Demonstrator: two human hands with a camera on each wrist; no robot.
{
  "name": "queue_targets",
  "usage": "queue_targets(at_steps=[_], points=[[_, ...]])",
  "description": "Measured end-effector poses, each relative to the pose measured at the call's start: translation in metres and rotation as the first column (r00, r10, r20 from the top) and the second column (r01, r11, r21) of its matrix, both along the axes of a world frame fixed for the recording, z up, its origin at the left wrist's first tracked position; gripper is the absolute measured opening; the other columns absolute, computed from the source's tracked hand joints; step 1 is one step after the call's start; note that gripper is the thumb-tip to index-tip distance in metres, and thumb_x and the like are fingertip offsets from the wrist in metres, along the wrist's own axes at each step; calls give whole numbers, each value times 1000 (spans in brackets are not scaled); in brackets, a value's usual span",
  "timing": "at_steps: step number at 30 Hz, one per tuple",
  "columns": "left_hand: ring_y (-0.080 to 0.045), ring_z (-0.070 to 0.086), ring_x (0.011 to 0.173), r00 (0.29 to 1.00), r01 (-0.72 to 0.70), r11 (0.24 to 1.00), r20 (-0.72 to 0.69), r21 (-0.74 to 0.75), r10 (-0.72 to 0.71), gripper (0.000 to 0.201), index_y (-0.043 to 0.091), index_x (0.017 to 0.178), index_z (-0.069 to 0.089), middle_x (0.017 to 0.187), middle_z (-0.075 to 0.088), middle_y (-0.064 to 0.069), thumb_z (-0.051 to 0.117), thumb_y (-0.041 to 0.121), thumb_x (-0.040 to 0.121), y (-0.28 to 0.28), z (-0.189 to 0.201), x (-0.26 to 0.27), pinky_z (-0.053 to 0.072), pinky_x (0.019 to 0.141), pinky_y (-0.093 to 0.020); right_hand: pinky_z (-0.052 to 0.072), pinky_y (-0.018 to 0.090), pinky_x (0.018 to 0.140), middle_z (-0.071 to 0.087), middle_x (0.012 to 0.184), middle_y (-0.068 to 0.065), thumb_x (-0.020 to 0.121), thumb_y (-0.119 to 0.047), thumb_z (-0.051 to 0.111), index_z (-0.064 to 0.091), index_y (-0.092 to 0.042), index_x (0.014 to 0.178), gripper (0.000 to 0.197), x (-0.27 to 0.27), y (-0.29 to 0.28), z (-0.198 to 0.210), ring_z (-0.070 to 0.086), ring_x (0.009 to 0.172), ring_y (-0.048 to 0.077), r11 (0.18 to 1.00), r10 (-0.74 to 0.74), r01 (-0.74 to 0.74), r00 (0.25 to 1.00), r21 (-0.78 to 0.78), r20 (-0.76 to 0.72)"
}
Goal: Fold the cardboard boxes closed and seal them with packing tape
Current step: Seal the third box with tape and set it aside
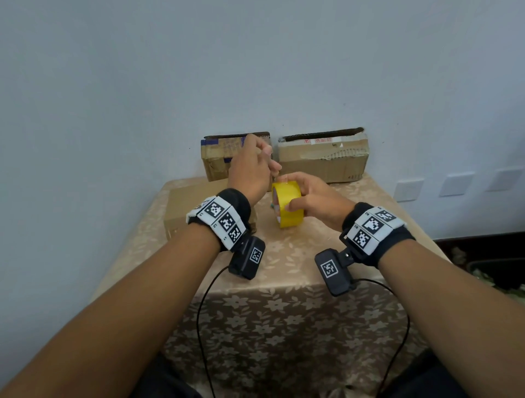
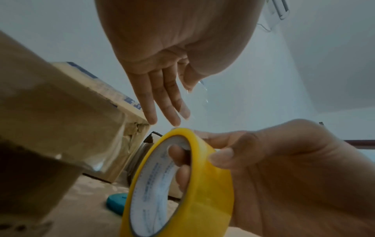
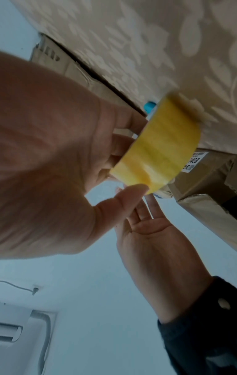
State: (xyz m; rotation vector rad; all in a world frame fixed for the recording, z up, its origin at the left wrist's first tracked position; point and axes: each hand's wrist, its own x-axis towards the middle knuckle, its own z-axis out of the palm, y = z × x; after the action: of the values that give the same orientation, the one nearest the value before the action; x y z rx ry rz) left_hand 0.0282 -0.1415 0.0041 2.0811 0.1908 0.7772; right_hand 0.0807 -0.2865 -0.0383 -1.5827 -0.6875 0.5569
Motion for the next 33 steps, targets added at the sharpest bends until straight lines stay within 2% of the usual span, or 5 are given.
queue_targets(at_steps=[6, 13, 20, 28, 33], points=[[-13, 70, 93, 995, 66, 998, -69, -19, -67, 21, 26, 104, 50, 96, 75, -1, 67, 19, 94, 4, -6, -2, 50, 76, -26, 51, 52, 91, 78, 105, 17, 94, 7, 61, 42, -14, 142, 56, -1, -2, -1, 72, 111, 32, 999, -20, 20, 1000, -32, -1], [-10, 74, 75, 997, 11, 999, 78, -41, -8, 21, 25, 91, 53, 74, 76, 3, 64, 8, 96, 6, -9, 2, 61, 80, -44, 51, 38, 76, 78, 99, 16, 98, 5, 55, 43, -16, 137, 46, -4, -4, 6, 75, 92, 17, 999, -4, 2, 998, -42, -62], [-8, 70, 79, 975, 6, 1000, 223, -11, -3, 19, 19, 94, 51, 72, 73, 5, 60, 3, 95, 3, 0, -2, 56, 88, -42, 49, 40, 79, 76, 94, 18, 104, -5, 52, 44, -16, 134, 33, -1, 1, 5, 71, 110, 36, 1000, -19, 16, 989, -22, -149], [-22, 75, 77, 976, 77, 985, 213, -156, -43, 17, 19, 96, 52, 76, 74, -5, 61, 5, 97, 10, -1, 2, 61, 83, -52, 57, 32, 59, 69, 79, 26, 103, -5, 52, 63, -5, 111, 13, 2, 0, 1, 68, 66, 29, 994, -56, 59, 998, 86, -42], [-22, 74, 83, 990, 94, 964, 129, -251, -63, 29, 11, 108, 50, 92, 73, -15, 67, -4, 90, 16, -5, 0, 63, 69, -35, 53, 34, 62, 65, 76, 24, 105, -14, 56, 63, 1, 99, 18, 2, -5, -6, 62, 60, 26, 985, -2, 2, 1000, 170, 2]])
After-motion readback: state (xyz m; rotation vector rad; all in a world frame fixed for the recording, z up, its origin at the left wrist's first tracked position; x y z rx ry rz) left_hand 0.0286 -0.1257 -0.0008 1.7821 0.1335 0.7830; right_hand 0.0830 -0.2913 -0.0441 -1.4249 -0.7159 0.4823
